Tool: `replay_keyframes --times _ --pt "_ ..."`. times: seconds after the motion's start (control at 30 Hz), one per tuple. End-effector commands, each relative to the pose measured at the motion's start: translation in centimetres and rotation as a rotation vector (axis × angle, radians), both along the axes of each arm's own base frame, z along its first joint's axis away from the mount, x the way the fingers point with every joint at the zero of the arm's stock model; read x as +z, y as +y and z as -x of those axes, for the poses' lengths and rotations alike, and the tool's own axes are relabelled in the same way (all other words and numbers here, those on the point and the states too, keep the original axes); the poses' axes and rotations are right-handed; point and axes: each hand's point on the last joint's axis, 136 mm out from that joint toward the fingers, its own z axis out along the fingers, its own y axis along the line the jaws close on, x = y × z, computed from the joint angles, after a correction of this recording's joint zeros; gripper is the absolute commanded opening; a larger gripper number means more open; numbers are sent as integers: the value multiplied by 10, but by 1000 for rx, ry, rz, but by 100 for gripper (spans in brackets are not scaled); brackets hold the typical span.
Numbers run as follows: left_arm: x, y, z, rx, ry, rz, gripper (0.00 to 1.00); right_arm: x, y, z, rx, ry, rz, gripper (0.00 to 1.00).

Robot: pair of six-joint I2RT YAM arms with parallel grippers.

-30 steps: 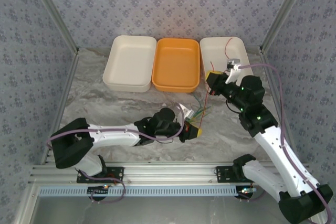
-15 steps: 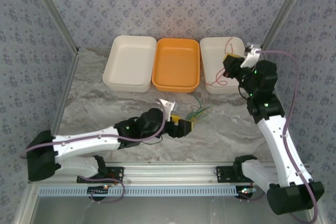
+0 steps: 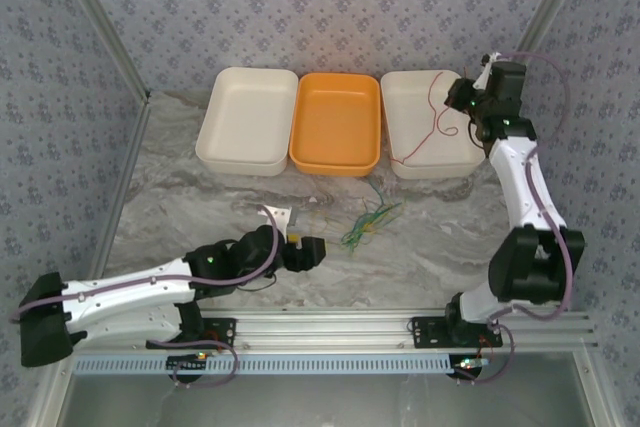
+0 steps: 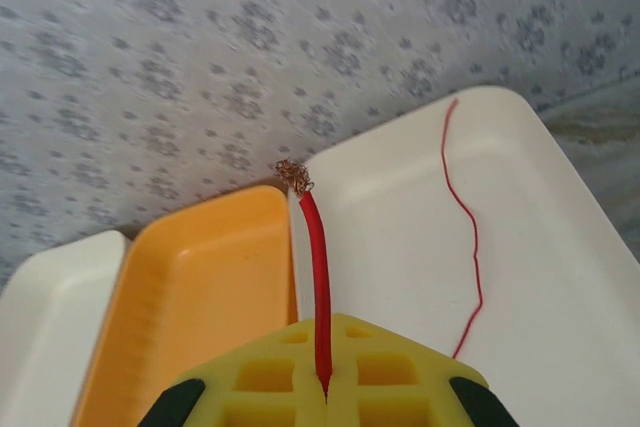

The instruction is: Untangle the cables

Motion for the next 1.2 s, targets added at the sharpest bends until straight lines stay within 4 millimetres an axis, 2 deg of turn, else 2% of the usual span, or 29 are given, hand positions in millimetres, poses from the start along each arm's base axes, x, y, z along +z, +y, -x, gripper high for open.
replay_keyframes --times 0.0,0.23,0.37,0.4,0.47,0.5,0.57,0.67,0.73,0.8,0.9,0.93,1.0,1.03,1.1,1.17 --pt "3 12 -1 38 -7 -8 81 -6 -6 -14 -23 44 -13 0" --pt "0 15 0 41 0 -19 81 -68 -14 -35 -64 217 -12 0" --pt "-2 17 -1 47 0 -29 81 -94 -17 -44 -80 287 -9 0" --pt "-2 16 -1 46 -2 -29 81 -100 -15 -50 -68 299 -14 8" --pt "-2 15 0 41 0 -30 81 -113 -8 -62 -26 354 -37 34" --pt "-2 15 0 39 1 -32 81 -121 -4 -67 1 388 -56 41" --pt "-3 14 0 38 3 -32 81 -124 5 -71 36 411 -62 49" --pt "-3 12 0 36 5 -31 81 -100 7 -64 14 335 -19 64" --pt "-4 10 -1 37 5 -29 81 -86 8 -57 8 311 -20 66" --pt "-4 8 -1 32 7 -30 81 -73 6 -47 -1 280 -21 66" --pt "-7 4 -1 24 14 -38 81 -54 8 -18 -20 225 -27 65" --pt "-10 3 -2 31 22 -42 82 -47 10 -5 -23 202 -33 64" --pt "-18 3 -6 54 57 -59 82 -47 20 28 -26 188 -49 59" --pt "-23 2 -8 70 77 -65 81 -51 27 48 -27 185 -55 56" --pt "-31 -1 -12 94 110 -65 78 -70 43 89 -36 209 -66 53" --pt "-37 -5 -18 123 139 -65 73 -95 67 129 -16 247 -92 52"
